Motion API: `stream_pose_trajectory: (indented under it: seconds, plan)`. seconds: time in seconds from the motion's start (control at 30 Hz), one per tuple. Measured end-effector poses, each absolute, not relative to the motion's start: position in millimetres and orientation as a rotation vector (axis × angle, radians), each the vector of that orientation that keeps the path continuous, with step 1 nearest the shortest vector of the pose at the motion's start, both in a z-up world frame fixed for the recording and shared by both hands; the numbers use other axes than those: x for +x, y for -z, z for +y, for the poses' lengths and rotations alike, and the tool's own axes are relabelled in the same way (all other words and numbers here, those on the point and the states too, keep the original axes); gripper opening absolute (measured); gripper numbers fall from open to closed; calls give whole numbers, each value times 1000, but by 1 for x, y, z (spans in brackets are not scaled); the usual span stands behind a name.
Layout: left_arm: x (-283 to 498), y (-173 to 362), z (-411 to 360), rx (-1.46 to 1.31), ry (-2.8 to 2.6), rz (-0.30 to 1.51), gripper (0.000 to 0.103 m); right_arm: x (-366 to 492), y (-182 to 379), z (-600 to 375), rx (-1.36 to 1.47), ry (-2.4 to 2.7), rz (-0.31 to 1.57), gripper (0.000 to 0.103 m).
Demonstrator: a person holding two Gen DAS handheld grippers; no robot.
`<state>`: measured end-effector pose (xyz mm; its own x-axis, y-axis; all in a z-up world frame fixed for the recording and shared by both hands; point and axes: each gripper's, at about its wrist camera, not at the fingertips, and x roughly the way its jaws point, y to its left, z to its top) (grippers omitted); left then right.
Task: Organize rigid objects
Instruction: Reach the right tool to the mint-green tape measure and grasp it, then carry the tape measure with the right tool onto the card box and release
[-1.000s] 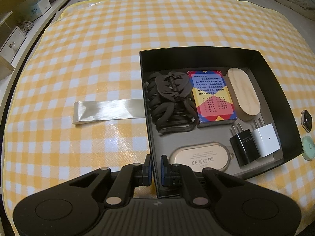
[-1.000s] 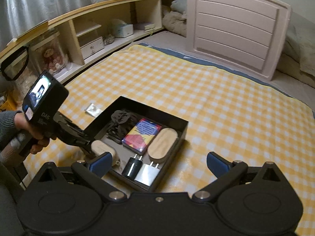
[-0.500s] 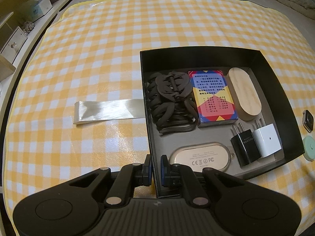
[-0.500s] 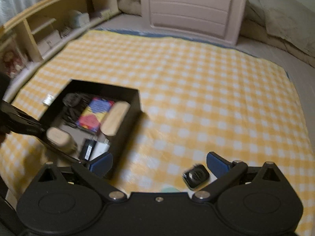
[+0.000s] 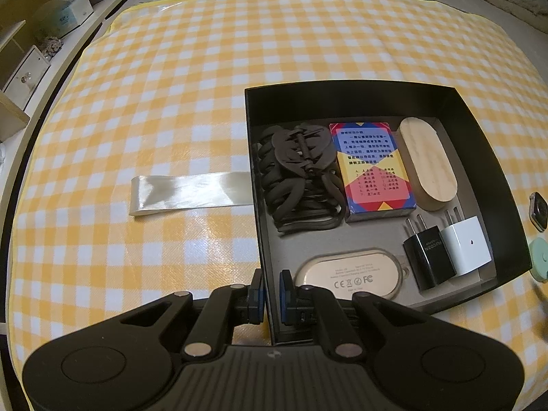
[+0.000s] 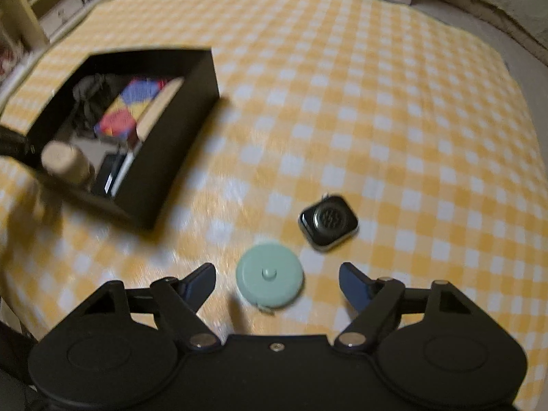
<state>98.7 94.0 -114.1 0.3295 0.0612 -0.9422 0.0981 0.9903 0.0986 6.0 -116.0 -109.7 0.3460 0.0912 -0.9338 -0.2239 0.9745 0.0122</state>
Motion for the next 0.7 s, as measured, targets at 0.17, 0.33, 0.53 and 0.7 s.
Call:
stream_pose_trajectory:
  seconds: [0.17, 0.33, 0.53, 0.7]
  plan:
    - [99, 113, 96, 147, 22, 1236, 8, 8, 122, -113, -133, -226, 1235, 65]
    - [99, 113, 95, 147, 22, 1236, 8, 14, 130, -113, -129, -221, 1257, 62]
    - [99, 113, 97, 147, 19, 1238, 8, 18, 133, -113, -134, -255, 1252, 56]
    - [99, 113, 98, 146, 20, 1237, 8, 16, 129, -107, -179, -299, 1254, 50]
